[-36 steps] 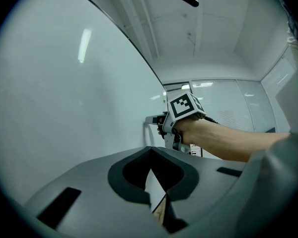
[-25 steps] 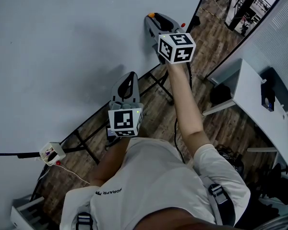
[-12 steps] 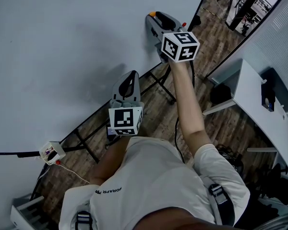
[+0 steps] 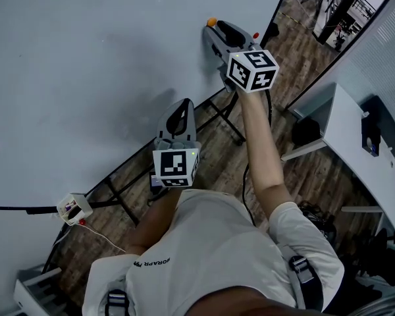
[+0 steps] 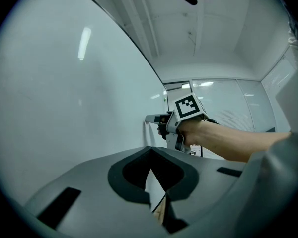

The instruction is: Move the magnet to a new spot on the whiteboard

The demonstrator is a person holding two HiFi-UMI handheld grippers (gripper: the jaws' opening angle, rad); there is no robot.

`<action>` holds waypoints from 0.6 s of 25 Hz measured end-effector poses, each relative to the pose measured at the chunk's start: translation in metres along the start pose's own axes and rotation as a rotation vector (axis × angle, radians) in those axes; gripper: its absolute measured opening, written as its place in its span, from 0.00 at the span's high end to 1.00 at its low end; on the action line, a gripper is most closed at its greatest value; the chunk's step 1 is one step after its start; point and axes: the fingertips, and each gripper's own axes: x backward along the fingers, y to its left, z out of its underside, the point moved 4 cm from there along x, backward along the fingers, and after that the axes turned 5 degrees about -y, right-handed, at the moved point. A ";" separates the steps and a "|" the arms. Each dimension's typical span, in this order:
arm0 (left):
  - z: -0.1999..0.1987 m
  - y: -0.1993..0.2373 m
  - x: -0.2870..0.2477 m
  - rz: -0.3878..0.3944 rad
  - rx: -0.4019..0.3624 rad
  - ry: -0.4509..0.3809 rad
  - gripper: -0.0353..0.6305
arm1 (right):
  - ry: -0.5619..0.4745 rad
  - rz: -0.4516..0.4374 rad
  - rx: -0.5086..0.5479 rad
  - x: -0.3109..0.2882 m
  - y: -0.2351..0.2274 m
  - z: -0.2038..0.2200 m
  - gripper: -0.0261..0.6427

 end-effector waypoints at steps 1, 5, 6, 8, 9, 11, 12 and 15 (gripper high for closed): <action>0.001 0.000 -0.001 -0.001 0.005 0.000 0.95 | 0.005 -0.003 0.005 0.003 0.000 0.002 0.76; -0.001 0.004 -0.001 -0.010 0.004 0.001 0.95 | -0.001 0.004 0.004 0.011 0.001 0.005 0.92; -0.001 0.005 0.000 -0.012 0.002 0.001 0.95 | -0.002 0.009 0.003 0.013 0.001 0.006 0.93; -0.001 0.005 0.000 -0.011 0.002 0.001 0.95 | 0.004 0.019 0.012 0.017 0.003 0.008 0.94; -0.001 0.005 0.000 -0.010 0.001 0.001 0.95 | 0.009 0.024 0.016 0.019 0.004 0.009 0.94; -0.002 0.004 0.000 -0.007 -0.002 0.000 0.95 | 0.014 0.029 0.017 0.023 0.007 0.011 0.94; -0.003 0.004 0.000 -0.005 -0.003 -0.002 0.95 | 0.014 0.029 0.016 0.025 0.008 0.012 0.94; -0.004 0.004 -0.001 0.000 -0.004 0.000 0.95 | 0.016 0.029 0.021 0.031 0.014 0.011 0.94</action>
